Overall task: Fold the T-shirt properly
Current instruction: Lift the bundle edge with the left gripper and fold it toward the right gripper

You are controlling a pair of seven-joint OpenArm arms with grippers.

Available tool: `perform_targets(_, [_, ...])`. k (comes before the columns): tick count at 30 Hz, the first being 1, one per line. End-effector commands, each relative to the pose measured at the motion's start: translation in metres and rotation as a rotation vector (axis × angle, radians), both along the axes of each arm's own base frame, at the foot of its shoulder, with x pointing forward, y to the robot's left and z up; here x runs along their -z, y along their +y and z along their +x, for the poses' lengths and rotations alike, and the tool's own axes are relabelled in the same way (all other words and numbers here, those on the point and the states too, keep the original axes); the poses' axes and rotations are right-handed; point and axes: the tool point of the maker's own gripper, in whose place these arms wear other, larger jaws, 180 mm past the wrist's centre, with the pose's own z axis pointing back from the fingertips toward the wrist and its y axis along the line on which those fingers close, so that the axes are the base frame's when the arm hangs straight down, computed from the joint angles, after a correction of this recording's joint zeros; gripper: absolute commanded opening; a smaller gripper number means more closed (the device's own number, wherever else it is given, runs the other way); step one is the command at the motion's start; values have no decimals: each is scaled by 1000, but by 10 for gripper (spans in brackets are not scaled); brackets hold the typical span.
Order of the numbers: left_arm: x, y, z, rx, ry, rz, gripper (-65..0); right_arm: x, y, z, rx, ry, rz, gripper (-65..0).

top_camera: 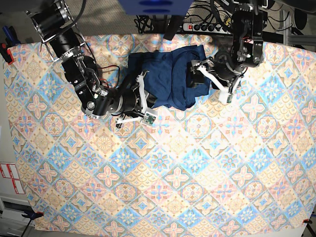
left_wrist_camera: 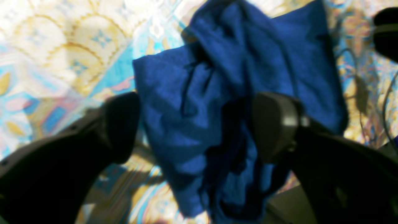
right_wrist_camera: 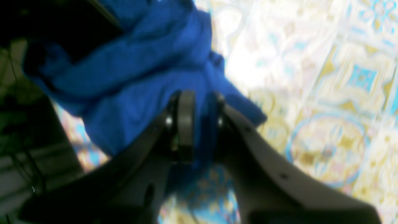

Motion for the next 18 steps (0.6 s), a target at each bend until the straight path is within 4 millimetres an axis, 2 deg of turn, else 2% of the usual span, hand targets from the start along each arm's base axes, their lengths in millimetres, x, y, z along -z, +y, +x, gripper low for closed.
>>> perform_targets(1, [-16,9,7,-19,-54,9,-63,-17,6,9,-10,-45,38,-557])
perform_targets(4, [-29,16,-4,-35,-76,25,-60,-24,9,9,-21,-63,39,-555])
perform_targets(7, [-36,12,-25,-18,-69,29,-60,-20,13,5,-38,-54,37,-542])
perform_targets(10, [-30,8,-52,1,-16,28,-60,-23,27,17,-67,-67,36,-523])
perform_targets(14, [-21,-10,-73,50,38,7,-60,-11,44,21,-101,-30,18,-520])
perform_targets(18, [-19,-22,-80,76,53,-12,-60,-10,71,28,-151,-24,18,-519])
